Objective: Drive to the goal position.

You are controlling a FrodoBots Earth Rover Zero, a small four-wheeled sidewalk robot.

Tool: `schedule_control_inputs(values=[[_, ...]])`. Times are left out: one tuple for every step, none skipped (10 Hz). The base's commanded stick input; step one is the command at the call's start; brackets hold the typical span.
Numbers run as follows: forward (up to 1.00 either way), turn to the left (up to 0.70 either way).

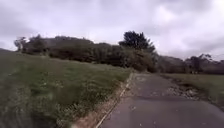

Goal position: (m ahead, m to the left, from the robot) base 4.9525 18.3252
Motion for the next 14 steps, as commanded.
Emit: schedule_control_inputs(values=[[0.00,-0.70],[0.00,-0.70],[0.00,-0.70],[0.00,-0.70],[0.00,-0.70],[0.00,-0.05],[0.00,-0.01],[0.00,0.00],[0.00,0.00],[0.00,0.00],[0.00,0.00],[0.00,0.00],[0.00,0.00],[0.00,0.00]])
